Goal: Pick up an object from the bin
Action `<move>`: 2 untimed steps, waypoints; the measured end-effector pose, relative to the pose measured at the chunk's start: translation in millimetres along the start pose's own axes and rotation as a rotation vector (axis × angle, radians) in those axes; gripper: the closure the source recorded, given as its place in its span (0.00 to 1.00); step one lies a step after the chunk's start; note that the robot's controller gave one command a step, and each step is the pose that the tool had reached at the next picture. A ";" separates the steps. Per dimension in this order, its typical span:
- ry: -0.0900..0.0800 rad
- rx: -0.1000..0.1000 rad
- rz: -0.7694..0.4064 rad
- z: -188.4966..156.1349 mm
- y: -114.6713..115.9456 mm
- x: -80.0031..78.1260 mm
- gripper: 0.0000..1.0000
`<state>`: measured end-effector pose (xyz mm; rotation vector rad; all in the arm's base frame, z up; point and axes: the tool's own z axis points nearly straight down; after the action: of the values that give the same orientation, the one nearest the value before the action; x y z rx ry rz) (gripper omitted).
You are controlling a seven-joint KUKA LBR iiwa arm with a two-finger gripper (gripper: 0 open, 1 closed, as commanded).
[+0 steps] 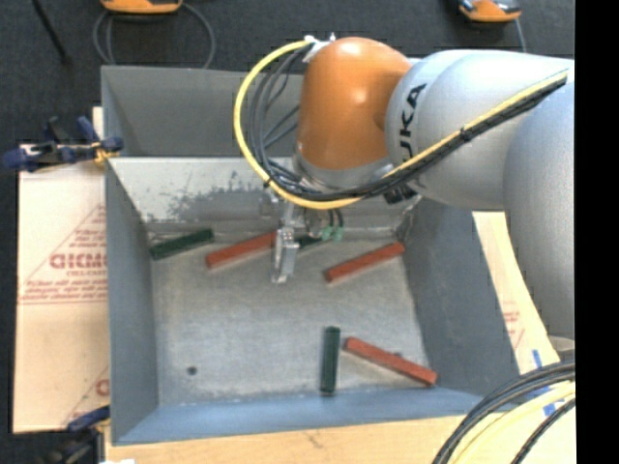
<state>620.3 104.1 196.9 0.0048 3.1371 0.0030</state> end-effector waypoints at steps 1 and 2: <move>0.005 0.001 0.137 129.3 -12.2 -23.4 0.00; -0.006 0.000 0.138 123.0 -12.2 -26.6 1.00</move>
Offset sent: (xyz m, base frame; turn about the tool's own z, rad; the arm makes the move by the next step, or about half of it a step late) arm 0.0239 -0.0118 -0.1269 0.1403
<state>647.4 92.1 73.9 0.2203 3.1240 0.0037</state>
